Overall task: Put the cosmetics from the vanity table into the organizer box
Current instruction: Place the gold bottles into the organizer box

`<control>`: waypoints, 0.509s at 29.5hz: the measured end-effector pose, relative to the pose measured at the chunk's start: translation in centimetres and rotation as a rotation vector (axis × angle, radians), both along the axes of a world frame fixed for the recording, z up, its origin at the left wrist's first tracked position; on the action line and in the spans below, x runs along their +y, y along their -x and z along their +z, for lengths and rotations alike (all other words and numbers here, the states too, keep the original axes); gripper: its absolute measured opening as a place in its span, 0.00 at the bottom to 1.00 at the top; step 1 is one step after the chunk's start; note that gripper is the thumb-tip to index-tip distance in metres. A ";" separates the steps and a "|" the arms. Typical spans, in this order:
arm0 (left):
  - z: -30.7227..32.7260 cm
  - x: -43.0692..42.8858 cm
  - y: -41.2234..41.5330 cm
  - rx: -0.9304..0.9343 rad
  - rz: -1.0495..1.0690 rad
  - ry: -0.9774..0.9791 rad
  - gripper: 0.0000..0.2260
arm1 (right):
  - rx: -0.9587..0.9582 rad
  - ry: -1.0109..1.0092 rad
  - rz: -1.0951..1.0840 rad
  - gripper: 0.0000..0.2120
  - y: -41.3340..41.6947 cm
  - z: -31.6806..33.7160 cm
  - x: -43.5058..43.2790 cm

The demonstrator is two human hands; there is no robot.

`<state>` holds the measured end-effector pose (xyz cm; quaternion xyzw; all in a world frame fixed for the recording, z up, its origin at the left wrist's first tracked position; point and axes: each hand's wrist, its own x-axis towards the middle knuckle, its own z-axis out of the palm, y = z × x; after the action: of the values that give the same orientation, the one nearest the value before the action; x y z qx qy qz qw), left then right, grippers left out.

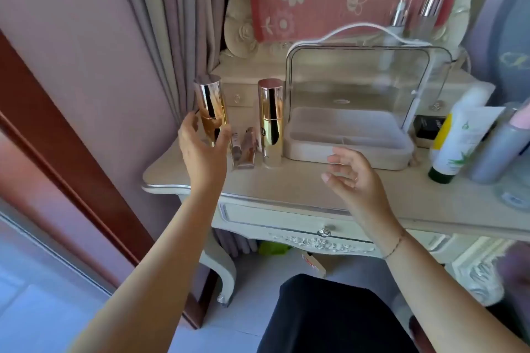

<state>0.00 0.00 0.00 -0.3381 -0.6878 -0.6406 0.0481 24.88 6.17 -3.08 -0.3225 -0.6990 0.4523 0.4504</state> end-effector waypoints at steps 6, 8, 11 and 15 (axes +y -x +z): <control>0.3 1.0 1.3 -0.019 -0.038 0.156 0.14 | 0.003 0.031 0.010 0.18 0.6 0.7 -0.4; 0.5 0.6 1.0 -0.009 -0.046 0.135 0.13 | 0.008 0.027 0.025 0.18 0.8 1.2 -0.6; 0.6 -1.2 -0.4 -0.005 -0.080 0.072 0.12 | -0.032 0.008 0.067 0.18 1.0 1.7 -1.1; 1.4 -4.4 -4.1 0.016 -0.268 0.012 0.14 | -0.109 -0.015 0.195 0.22 1.2 2.4 -1.8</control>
<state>4.11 -4.45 1.41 -0.4322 -0.6398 -0.6345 -0.0344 23.69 4.34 -0.66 -0.2736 -0.7538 0.4708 0.3679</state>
